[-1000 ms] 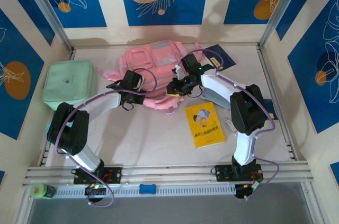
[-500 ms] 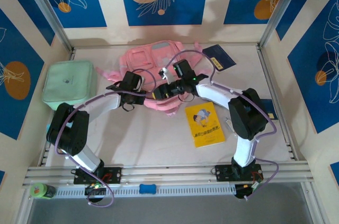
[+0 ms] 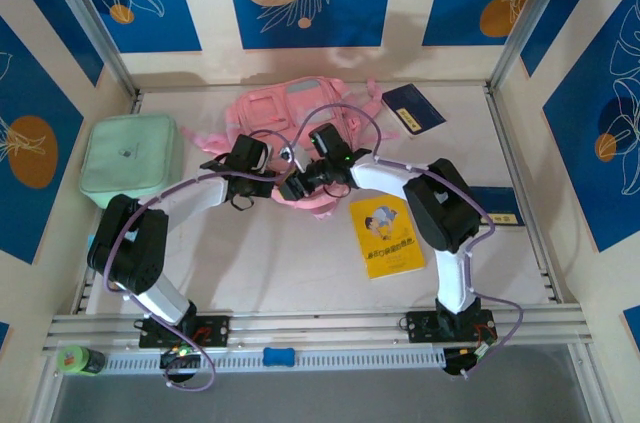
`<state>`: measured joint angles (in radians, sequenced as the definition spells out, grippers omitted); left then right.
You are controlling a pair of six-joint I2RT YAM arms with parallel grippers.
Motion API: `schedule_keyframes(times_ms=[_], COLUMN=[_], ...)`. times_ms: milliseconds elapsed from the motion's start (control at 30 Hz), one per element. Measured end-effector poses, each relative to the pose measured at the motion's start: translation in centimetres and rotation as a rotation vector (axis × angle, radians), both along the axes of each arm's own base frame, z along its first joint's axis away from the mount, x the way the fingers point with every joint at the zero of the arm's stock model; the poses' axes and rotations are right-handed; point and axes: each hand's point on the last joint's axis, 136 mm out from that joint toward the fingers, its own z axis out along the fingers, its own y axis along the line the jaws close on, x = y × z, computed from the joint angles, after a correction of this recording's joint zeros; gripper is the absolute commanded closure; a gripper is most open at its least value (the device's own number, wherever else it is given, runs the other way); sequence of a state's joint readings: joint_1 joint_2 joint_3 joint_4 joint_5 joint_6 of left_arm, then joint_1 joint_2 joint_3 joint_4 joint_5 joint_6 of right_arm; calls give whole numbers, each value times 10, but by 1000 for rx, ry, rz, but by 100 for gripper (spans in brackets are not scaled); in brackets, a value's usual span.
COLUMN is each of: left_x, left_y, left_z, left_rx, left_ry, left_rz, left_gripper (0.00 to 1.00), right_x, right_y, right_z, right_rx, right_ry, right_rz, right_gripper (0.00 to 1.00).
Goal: Pack books, pencil case, and school supplies into a backpack
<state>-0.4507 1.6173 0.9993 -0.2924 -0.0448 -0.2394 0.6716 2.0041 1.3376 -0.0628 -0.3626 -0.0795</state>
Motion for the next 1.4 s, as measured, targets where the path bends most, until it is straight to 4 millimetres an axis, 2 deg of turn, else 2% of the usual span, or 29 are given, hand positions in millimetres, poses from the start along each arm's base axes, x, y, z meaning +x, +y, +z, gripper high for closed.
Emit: schedule_keyframes(times_ms=[67,233,367,533,733,967,1200,1300,1400], left_x=[0,-1,-4,-9,-21,-23,-16,-14,-9], left_y=[1,5,10,16,34,68,108,115,117], left_z=[0,-1,-1,-1,-2,2,-7,-13,-16], left_rx=[-1,-4,-10,-18,-47,-66,-62,-62,-62], left_ry=[1,6,8,10,28,15,45,79,104], left_rz=[4,27,48,80,173,320,444,461,460], left_gripper=[100,100,100,100,100,100,100,100,100], right_x=[0,0,2,0,-21,-56,-94,-106,-108], right_y=[5,12,14,17,16,4,4,10,18], right_z=[-6,-21,-22,-21,-2,28,28,25,25], right_rx=[-14,-59,-87,-104,-89,-49,-43,-52,-65], right_ry=[-22,-73,-121,-165,-172,-162,-148,-153,-179], right_rz=[15,43,52,65,103,164,223,226,203], right_gripper=[54,72,90,100,100,100,100,100,100])
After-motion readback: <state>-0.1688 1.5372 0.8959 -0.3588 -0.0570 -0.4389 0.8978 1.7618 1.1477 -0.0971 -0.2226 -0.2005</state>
